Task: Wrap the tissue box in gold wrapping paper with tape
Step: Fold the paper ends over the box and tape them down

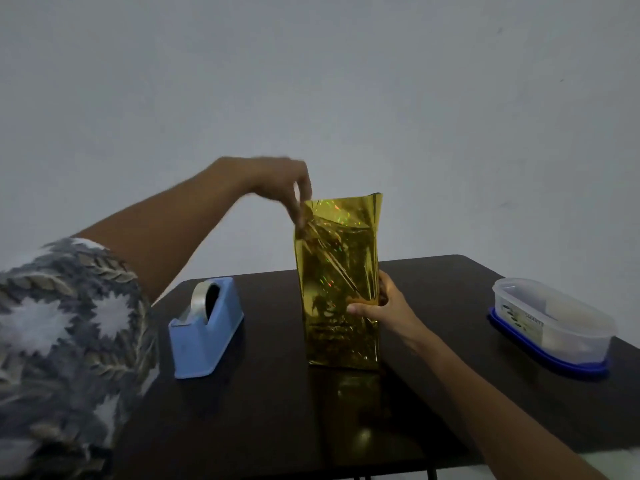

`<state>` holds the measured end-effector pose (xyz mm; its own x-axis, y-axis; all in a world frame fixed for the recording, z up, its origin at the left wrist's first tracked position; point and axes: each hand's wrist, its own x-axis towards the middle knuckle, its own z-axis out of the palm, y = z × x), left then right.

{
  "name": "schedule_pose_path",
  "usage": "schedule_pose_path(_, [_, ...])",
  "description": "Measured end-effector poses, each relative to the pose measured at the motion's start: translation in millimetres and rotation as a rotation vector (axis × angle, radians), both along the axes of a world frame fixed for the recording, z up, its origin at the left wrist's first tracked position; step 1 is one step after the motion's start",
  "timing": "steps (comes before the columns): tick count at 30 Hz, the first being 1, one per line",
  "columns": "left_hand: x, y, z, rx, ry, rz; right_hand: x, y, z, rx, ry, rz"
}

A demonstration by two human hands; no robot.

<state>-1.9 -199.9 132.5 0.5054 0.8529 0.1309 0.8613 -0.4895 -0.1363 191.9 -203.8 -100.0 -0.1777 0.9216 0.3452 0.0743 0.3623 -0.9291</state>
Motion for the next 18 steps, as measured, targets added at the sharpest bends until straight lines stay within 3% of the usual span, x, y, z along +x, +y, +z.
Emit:
schedule_pose_path(2, [-14.7,3.1,13.3,0.101,-0.164,-0.073,0.8,2.5,-2.1,-0.001,0.012,-0.009])
schedule_pose_path(4, [-23.3,4.5,21.7,0.070,-0.233,-0.126,1.4,4.8,-3.6,-0.004,0.005,-0.014])
schedule_pose_path(8, [-15.5,8.3,-0.8,-0.165,0.086,0.008,1.5,8.3,-3.9,-0.013,-0.003,-0.006])
schedule_pose_path(10, [-14.6,15.8,-12.7,-0.066,0.192,0.104,1.1,7.7,-3.1,-0.001,-0.018,0.004])
schedule_pose_path(12, [-20.5,16.0,-7.5,0.199,0.162,0.111,1.6,6.4,-2.9,0.012,-0.026,0.011])
schedule_pose_path(13, [-27.2,16.9,-1.5,0.343,0.068,0.104,1.7,5.3,-2.3,0.019,-0.026,0.010])
schedule_pose_path(15, [-41.5,16.8,3.7,0.505,-0.310,0.047,2.4,3.4,-1.8,0.019,-0.020,0.008])
schedule_pose_path(16, [-47.9,14.3,1.0,0.456,-0.537,-0.021,2.5,1.7,-0.6,0.024,-0.017,0.014])
schedule_pose_path(18, [-57.5,8.5,-25.6,0.094,-0.829,-0.133,3.3,1.0,-0.4,0.015,-0.025,0.029])
